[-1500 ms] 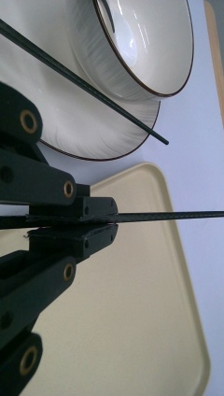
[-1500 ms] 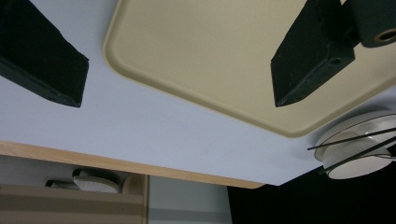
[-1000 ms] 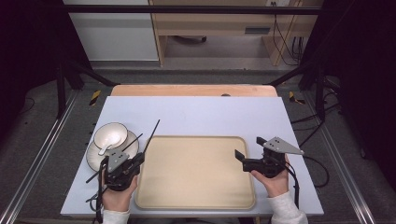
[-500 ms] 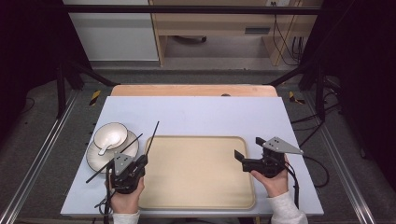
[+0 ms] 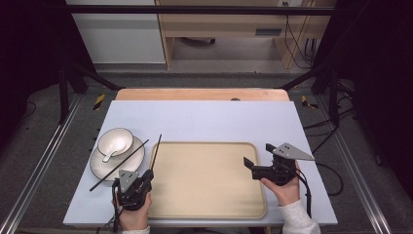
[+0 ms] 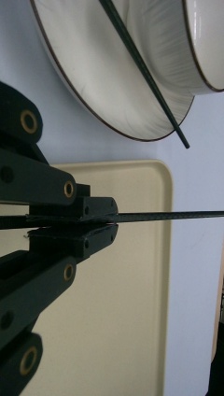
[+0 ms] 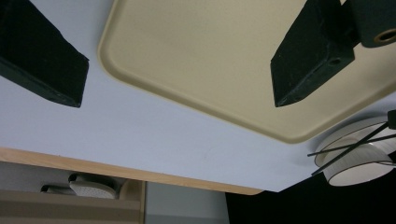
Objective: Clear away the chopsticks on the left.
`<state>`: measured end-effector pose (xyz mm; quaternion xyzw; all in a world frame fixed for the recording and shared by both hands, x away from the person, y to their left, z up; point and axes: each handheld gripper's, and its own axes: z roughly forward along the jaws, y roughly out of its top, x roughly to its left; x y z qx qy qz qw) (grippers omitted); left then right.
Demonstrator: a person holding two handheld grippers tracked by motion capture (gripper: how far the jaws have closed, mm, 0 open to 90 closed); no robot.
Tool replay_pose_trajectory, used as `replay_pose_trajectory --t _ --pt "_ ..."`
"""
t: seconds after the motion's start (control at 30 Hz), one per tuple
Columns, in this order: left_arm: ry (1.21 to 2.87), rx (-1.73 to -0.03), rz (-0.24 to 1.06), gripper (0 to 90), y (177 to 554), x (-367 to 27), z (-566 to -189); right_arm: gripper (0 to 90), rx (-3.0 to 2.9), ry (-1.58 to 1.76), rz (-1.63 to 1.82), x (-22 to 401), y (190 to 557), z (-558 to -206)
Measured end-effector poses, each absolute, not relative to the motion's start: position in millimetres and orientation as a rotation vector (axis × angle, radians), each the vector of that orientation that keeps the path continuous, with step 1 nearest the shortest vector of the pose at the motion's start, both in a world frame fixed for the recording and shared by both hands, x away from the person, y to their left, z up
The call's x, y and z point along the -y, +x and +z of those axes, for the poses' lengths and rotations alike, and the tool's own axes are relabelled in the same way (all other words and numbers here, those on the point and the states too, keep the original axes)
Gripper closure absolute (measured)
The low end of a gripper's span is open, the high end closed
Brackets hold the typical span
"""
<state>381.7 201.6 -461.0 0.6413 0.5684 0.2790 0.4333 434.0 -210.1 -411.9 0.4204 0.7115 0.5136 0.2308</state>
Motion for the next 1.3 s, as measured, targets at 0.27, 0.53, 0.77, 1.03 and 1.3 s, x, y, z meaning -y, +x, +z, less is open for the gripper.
replay_pose_trajectory --t 0.27,0.53,0.77,1.03,1.3 --pt "1.628 -1.445 0.695 85.4 385 -195 -477 4.4 -1.968 1.144 1.403 210 435 -413" --pt "1.656 -1.486 0.697 85.3 389 -193 -482 4.4 -1.971 1.153 1.400 209 435 -413" --pt "1.693 -1.507 0.680 85.2 392 -191 -483 4.4 -1.975 1.145 1.399 209 435 -414" --pt "1.719 -1.510 0.681 83.5 394 -189 -483 4.5 -1.971 1.148 1.400 209 435 -413" --pt "1.705 -1.453 0.675 75.1 394 -197 -467 4.5 -1.964 1.152 1.406 210 434 -412"
